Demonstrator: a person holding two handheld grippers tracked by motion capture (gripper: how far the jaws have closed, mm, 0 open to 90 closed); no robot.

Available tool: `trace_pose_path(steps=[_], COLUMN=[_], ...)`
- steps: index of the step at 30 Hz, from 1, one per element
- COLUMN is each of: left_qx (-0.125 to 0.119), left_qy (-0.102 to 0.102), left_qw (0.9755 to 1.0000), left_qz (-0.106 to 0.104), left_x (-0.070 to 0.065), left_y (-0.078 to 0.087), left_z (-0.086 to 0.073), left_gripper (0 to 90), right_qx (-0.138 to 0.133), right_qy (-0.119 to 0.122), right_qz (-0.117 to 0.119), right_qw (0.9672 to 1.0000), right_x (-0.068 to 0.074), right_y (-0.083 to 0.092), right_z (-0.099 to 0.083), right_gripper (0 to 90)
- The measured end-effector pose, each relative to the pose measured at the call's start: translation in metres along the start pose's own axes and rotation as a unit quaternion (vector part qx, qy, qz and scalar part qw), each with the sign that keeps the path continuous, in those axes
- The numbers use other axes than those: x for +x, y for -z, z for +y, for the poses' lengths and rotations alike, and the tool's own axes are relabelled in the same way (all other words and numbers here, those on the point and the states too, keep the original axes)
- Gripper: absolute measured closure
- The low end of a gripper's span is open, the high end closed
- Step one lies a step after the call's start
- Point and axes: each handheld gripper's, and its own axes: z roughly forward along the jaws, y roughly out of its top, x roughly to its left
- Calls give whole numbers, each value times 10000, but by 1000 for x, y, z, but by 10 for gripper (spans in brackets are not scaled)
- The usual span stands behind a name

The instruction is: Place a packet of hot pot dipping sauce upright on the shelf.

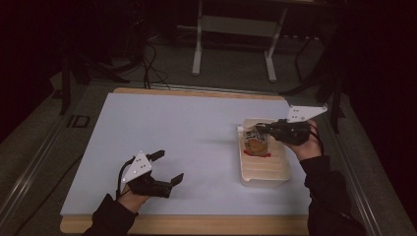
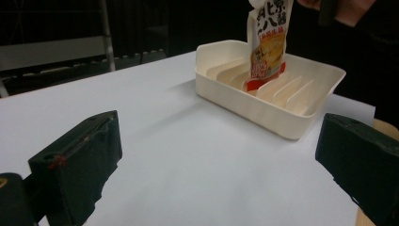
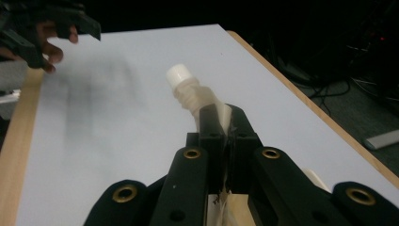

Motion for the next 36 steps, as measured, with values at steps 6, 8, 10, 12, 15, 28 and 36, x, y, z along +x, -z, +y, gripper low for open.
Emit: trace_pose_path(steps=[6, 8, 10, 12, 15, 28, 36], left_qx=[-24, -32, -39, -45, -83, -46, -48], left_qy=[8, 1, -11, -41, -12, 35, 40], left_qw=[10000, 10000, 10000, 10000, 10000, 10000, 10000], left_qz=[-4, -3, 4, 16, 10, -43, -44], left_x=[0, -1, -1, -1, -2, -2, -2], left_y=[-1, -1, 0, -1, 0, -2, -2], left_z=[-1, 0, 0, 0, 1, -2, -2], left_gripper=[10, 10, 10, 10, 10, 10, 10], right_qx=[-47, -69, -79, -82, -32, 42, 159], right_qy=[-73, -94, -80, -59, -44, -326, -471], right_qz=[117, 161, 158, 175, 179, 265, 231], right_qw=[9999, 9998, 9998, 9998, 9998, 9991, 9985], right_x=[-1, -2, -2, -3, -4, -6, -3], right_y=[-6, -9, -11, -16, -21, -24, -22], right_z=[0, 0, 0, 2, 3, -18, -33], right_gripper=[874, 874, 874, 874, 874, 868, 861])
